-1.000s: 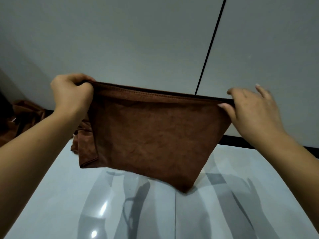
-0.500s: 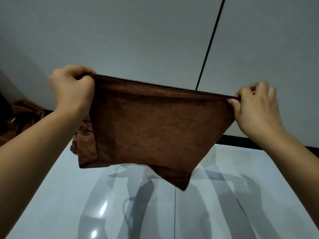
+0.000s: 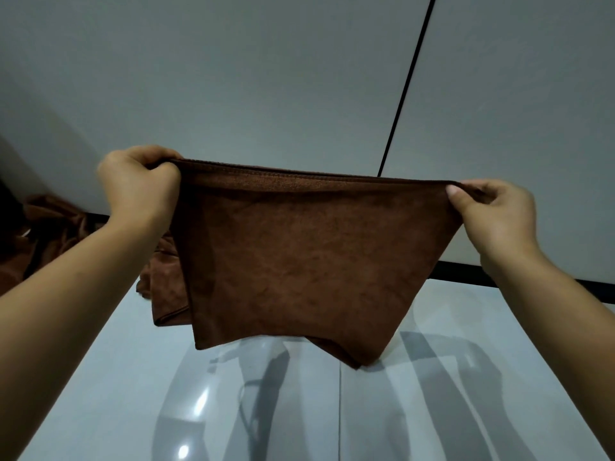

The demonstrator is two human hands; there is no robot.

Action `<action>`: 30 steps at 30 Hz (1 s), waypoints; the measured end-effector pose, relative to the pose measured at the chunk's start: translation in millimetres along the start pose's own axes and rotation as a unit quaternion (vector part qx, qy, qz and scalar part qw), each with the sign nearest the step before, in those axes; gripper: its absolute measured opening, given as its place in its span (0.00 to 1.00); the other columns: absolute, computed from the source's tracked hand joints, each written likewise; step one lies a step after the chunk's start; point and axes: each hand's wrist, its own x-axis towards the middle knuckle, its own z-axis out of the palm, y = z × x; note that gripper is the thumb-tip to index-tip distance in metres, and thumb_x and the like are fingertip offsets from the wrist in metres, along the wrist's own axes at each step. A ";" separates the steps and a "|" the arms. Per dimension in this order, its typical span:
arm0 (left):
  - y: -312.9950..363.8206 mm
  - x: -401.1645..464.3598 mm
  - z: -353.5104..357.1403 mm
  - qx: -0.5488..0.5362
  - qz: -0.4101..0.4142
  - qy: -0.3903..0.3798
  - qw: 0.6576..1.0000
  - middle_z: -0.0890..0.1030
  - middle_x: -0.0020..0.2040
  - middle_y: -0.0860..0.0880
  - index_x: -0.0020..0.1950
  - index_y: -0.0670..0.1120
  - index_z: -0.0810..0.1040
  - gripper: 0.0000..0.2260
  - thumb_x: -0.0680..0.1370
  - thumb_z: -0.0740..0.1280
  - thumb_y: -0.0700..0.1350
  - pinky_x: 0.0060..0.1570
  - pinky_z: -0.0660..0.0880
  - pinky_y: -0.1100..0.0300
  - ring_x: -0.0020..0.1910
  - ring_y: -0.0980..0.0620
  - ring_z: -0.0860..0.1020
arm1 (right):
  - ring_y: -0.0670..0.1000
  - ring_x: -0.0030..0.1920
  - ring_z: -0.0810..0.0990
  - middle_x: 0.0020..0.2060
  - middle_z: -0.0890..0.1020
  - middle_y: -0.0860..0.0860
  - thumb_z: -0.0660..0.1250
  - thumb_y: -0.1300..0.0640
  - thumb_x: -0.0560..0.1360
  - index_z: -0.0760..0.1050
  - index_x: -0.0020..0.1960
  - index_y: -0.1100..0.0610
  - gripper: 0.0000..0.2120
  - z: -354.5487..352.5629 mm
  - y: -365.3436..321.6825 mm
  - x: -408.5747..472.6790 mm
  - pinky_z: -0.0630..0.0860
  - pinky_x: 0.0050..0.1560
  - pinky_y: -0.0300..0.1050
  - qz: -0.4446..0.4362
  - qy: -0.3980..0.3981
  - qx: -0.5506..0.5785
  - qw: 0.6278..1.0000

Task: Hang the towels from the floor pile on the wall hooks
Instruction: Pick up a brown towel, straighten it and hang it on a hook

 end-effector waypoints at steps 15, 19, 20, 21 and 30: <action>-60.7 -15.9 -5.9 0.292 -0.121 -0.278 0.907 0.73 0.33 0.43 0.36 0.39 0.77 0.08 0.71 0.62 0.30 0.39 0.65 0.60 0.39 0.45 0.71 | 0.39 0.34 0.79 0.36 0.81 0.48 0.71 0.61 0.72 0.79 0.41 0.54 0.03 21.0 -37.1 -28.2 0.75 0.36 0.30 -0.022 -0.115 0.127 0.985; -43.2 -30.5 16.4 0.240 -0.076 -0.383 0.889 0.76 0.38 0.45 0.43 0.39 0.77 0.04 0.72 0.66 0.32 0.43 0.67 0.61 0.42 0.49 0.73 | 0.42 0.37 0.80 0.35 0.82 0.47 0.71 0.62 0.72 0.79 0.40 0.53 0.05 33.9 -46.7 -37.9 0.78 0.43 0.35 -0.057 -0.170 0.125 0.976; -33.3 -35.2 22.8 0.183 -0.077 -0.411 0.890 0.77 0.39 0.47 0.46 0.41 0.77 0.06 0.73 0.68 0.33 0.44 0.69 0.62 0.42 0.50 0.74 | 0.41 0.37 0.80 0.35 0.82 0.46 0.71 0.61 0.72 0.79 0.39 0.52 0.06 36.8 -47.4 -39.6 0.78 0.43 0.35 -0.066 -0.181 0.120 0.974; -22.1 -40.2 28.2 0.119 -0.082 -0.441 0.886 0.79 0.42 0.49 0.49 0.44 0.77 0.08 0.73 0.69 0.34 0.45 0.72 0.63 0.42 0.53 0.76 | 0.40 0.37 0.80 0.35 0.82 0.45 0.71 0.61 0.72 0.79 0.39 0.51 0.06 39.2 -48.4 -41.1 0.78 0.43 0.34 -0.075 -0.193 0.115 0.972; 46.5 -76.6 53.3 -0.124 -0.067 -0.501 0.854 0.81 0.41 0.49 0.49 0.45 0.79 0.05 0.75 0.69 0.40 0.34 0.75 0.69 0.37 0.57 0.80 | 0.40 0.39 0.82 0.33 0.83 0.41 0.71 0.59 0.71 0.80 0.40 0.49 0.05 40.1 -46.5 -43.2 0.76 0.40 0.31 -0.109 -0.255 0.117 0.954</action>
